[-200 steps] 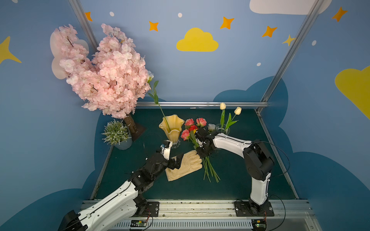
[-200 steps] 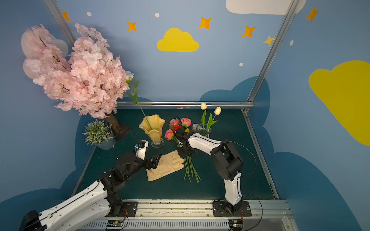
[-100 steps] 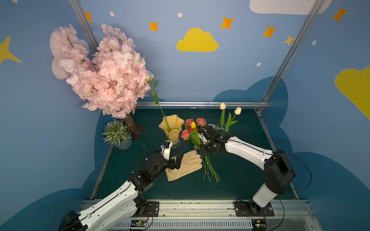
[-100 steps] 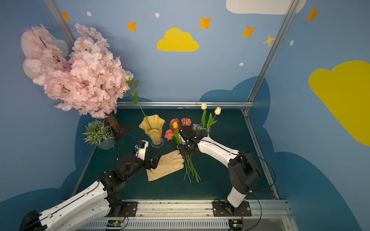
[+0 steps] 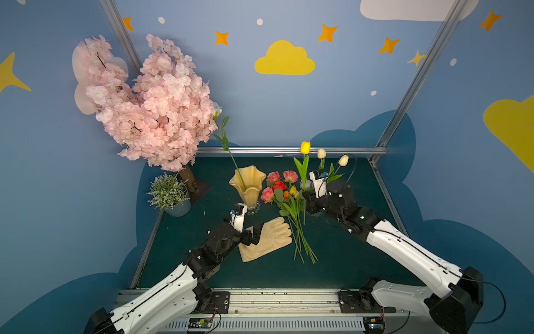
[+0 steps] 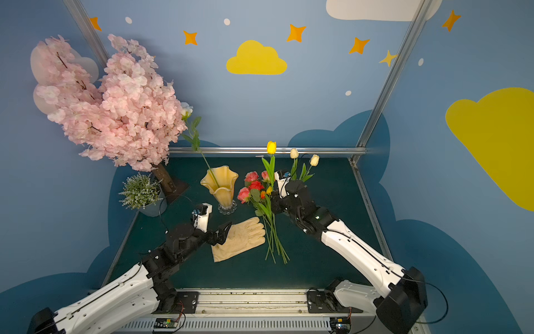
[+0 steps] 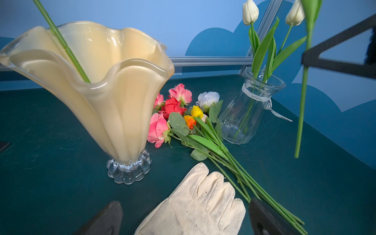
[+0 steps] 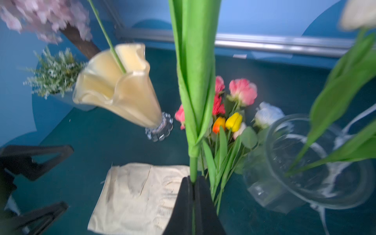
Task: Arrange the flowers in different vases according to their variety
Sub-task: Insert the flower into the vase.
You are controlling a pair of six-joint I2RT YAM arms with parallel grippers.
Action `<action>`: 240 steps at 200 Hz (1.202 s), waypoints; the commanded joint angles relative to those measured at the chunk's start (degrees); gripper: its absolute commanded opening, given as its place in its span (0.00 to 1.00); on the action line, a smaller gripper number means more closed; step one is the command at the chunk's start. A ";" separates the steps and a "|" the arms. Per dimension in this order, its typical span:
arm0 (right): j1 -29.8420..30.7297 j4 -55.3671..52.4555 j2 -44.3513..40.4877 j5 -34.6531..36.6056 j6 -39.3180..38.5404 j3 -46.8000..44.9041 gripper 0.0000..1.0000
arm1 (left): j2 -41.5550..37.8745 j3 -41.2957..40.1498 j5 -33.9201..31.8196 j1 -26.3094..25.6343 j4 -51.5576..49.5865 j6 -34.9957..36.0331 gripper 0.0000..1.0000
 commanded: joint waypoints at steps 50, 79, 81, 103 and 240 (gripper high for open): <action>-8.92 16.38 -1.56 11.97 -8.19 2.70 0.00 | -0.42 -0.32 0.08 -0.02 1.44 0.61 1.00; -11.05 21.51 1.92 11.91 -11.10 3.08 0.00 | -0.43 -0.33 0.74 0.00 1.62 0.46 1.00; -11.12 21.89 2.21 11.77 -11.24 3.06 0.00 | -0.45 -0.40 0.75 -0.02 1.62 0.45 1.00; -12.38 24.98 5.31 9.84 -12.32 2.72 0.00 | -0.43 -0.34 0.68 -0.05 1.64 0.51 1.00; -12.96 11.65 -1.64 0.10 -5.70 -4.38 0.39 | -0.17 -0.50 0.81 -0.05 1.85 0.68 1.00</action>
